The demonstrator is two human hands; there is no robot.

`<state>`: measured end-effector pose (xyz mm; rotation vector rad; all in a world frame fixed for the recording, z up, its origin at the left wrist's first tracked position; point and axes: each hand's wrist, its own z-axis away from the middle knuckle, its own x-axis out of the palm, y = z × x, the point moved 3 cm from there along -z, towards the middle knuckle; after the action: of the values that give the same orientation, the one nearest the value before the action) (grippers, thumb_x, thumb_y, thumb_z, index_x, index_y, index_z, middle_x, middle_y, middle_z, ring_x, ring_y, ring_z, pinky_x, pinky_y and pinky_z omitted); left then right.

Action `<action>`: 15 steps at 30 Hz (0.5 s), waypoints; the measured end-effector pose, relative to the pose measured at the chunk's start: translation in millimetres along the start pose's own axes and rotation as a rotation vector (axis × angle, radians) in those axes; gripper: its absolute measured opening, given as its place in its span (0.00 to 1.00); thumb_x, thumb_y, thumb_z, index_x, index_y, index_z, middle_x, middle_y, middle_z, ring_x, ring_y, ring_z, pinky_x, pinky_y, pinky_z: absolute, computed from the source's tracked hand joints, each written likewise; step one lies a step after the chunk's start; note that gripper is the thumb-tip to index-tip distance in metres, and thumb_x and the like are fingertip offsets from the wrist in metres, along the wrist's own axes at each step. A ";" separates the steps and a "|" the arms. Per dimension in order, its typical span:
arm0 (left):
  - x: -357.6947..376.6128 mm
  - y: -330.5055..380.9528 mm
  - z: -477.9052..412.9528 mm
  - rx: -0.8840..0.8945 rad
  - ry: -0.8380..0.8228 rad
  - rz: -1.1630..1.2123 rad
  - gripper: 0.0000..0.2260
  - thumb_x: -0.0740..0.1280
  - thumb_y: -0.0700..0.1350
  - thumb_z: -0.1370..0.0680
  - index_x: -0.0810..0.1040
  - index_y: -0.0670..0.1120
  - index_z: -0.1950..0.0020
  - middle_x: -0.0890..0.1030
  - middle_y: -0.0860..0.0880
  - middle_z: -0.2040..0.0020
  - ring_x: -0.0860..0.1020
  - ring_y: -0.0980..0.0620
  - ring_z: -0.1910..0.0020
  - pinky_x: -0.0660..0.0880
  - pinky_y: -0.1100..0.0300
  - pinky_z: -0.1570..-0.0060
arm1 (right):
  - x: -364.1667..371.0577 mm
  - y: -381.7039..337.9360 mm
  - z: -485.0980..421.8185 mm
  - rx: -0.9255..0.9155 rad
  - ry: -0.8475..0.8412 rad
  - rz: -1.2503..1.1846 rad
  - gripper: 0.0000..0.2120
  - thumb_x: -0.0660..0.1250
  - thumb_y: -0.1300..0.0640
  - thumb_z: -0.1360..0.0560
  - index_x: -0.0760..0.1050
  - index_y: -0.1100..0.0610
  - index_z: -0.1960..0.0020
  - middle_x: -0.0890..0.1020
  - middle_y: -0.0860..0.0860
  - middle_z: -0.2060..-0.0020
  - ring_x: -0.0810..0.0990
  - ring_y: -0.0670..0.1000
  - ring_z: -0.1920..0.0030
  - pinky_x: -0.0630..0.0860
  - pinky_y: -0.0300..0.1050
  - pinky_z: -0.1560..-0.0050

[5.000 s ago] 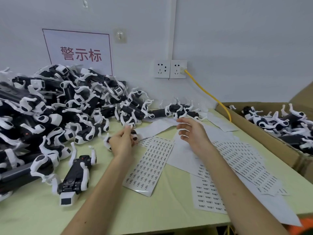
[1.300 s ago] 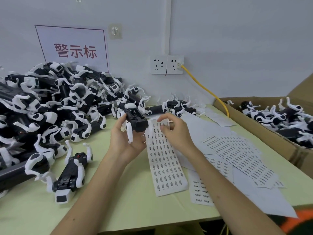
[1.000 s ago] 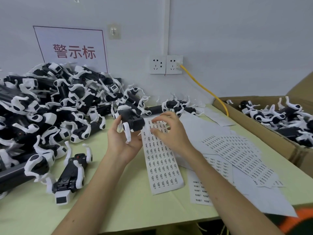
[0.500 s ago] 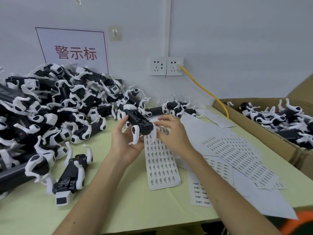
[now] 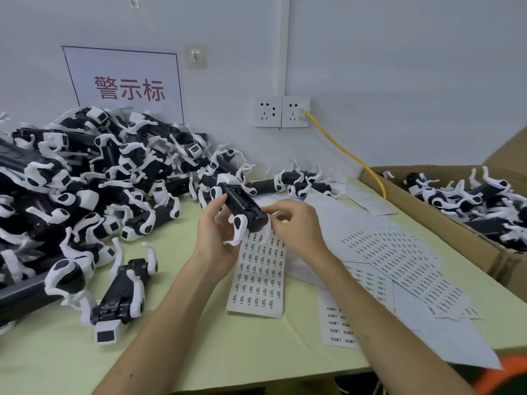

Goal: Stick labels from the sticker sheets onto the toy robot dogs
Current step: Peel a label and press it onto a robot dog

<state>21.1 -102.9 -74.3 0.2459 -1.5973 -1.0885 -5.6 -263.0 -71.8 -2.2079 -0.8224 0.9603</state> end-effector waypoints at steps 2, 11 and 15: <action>1.3 -0.3 0.7 0.009 0.015 -0.020 0.13 0.65 0.56 0.21 0.81 0.47 0.51 0.85 0.43 0.53 0.85 0.44 0.60 0.80 0.58 0.62 | -0.8 -0.2 -0.2 -0.022 0.015 0.004 0.05 0.76 0.57 0.26 0.87 0.49 0.52 0.81 0.28 0.62 0.81 0.36 0.59 0.72 0.27 0.61; 8.0 0.2 5.5 0.114 0.083 -0.127 0.17 0.63 0.57 0.19 0.86 0.48 0.54 0.85 0.43 0.52 0.83 0.44 0.57 0.76 0.54 0.56 | -5.8 -8.9 1.3 -0.037 0.092 -0.025 0.10 0.75 0.51 0.25 0.79 0.41 0.63 0.82 0.37 0.67 0.82 0.40 0.62 0.76 0.31 0.60; 9.5 1.6 5.4 0.185 0.145 -0.156 0.20 0.62 0.56 0.19 0.87 0.49 0.62 0.86 0.44 0.57 0.83 0.45 0.60 0.77 0.56 0.58 | -4.0 -9.8 1.6 0.022 0.064 -0.033 0.12 0.74 0.54 0.24 0.80 0.42 0.64 0.81 0.31 0.68 0.82 0.39 0.63 0.73 0.29 0.62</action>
<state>13.7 -105.5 -66.5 0.5686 -1.5691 -1.0160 -12.0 -259.2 -64.0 -2.1874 -0.8126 0.8747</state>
